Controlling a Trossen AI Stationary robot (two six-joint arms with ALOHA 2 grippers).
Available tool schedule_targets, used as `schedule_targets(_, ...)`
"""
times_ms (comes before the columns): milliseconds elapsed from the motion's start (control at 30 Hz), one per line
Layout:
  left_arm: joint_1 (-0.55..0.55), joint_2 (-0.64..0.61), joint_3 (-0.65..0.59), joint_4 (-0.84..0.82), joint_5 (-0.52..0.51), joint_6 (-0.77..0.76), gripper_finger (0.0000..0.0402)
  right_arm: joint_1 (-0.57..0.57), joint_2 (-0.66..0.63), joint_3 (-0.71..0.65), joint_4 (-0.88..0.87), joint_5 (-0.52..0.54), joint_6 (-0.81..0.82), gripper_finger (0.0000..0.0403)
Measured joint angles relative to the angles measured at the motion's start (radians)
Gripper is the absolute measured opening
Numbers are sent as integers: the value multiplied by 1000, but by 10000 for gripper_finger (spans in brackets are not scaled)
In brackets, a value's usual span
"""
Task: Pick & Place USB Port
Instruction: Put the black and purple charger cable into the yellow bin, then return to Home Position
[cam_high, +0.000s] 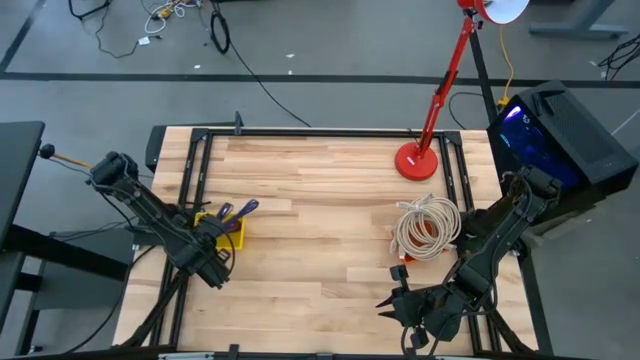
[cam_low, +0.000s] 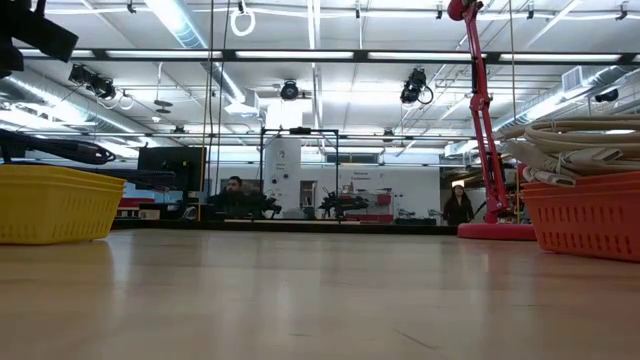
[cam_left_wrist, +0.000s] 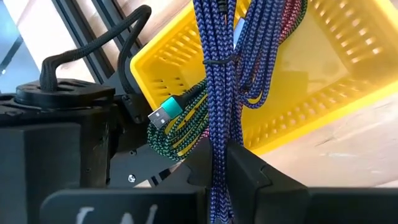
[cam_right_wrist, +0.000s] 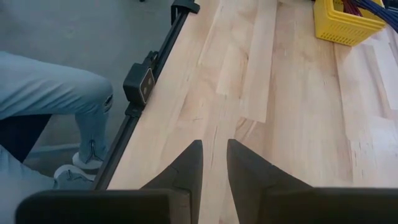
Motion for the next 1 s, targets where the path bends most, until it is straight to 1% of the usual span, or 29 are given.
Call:
schedule_targets(100, 0, 0, 0, 6, 0, -32, 37, 0, 0, 0, 0, 0, -2, 75)
schedule_targets(333, 0, 0, 0, 43, 15, -26, 63, 0, 0, 0, 1, 0, -3, 75)
schedule_targets(733, 0, 0, 0, 49, 6, -25, 150, 0, 0, 0, 2, 0, -3, 75)
schedule_targets(867, 0, 0, 0, 57, -26, -25, 164, 0, 0, 0, 2, 0, -3, 75)
schedule_targets(1000, 0, 1, 10, 116, -117, -6, 167, 0, 0, 0, 2, 9, -5, 75)
